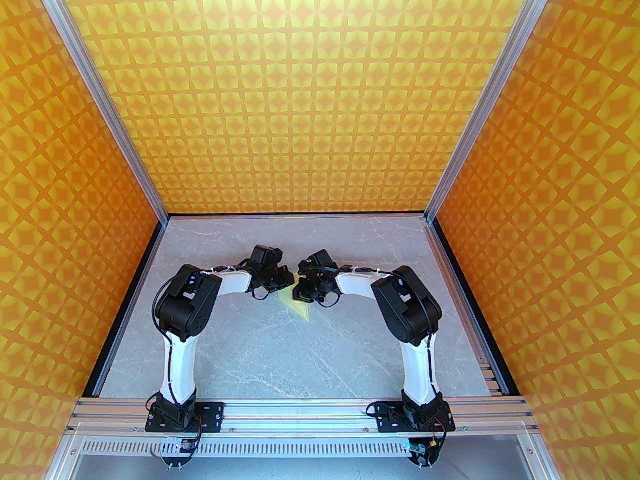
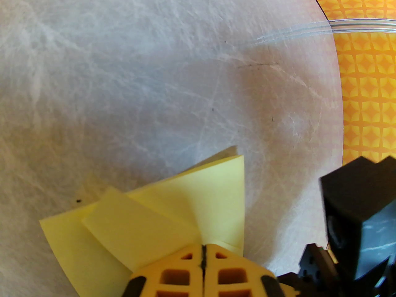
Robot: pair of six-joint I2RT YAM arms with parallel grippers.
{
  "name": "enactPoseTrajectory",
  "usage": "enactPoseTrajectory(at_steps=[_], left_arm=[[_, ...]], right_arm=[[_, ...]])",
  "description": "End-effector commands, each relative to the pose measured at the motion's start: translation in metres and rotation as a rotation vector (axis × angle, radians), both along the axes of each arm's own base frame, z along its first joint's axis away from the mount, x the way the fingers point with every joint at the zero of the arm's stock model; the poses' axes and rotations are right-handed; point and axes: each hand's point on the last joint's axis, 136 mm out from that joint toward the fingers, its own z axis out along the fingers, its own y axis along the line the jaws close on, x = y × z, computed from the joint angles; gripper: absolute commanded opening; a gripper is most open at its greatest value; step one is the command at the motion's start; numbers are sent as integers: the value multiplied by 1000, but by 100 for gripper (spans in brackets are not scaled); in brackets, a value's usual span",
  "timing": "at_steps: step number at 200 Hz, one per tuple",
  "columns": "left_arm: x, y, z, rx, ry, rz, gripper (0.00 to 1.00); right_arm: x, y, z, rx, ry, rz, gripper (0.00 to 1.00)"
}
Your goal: Fold a paper plane with a square sheet of paper (fold left side to right side)
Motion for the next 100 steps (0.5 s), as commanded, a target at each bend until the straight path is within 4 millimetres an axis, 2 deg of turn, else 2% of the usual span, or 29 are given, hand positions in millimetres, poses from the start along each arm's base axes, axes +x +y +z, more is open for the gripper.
enactPoseTrajectory(at_steps=[1, 65, 100], left_arm=[[-15, 10, -36, 79, 96, 18, 2], [-12, 14, -43, 118, 110, 26, 1], [-11, 14, -42, 123, 105, 21, 1]], right_arm=[[-23, -14, -18, -22, 80, -19, 0], [-61, -31, -12, 18, 106, -55, 0], [-85, -43, -17, 9, 132, -61, 0]])
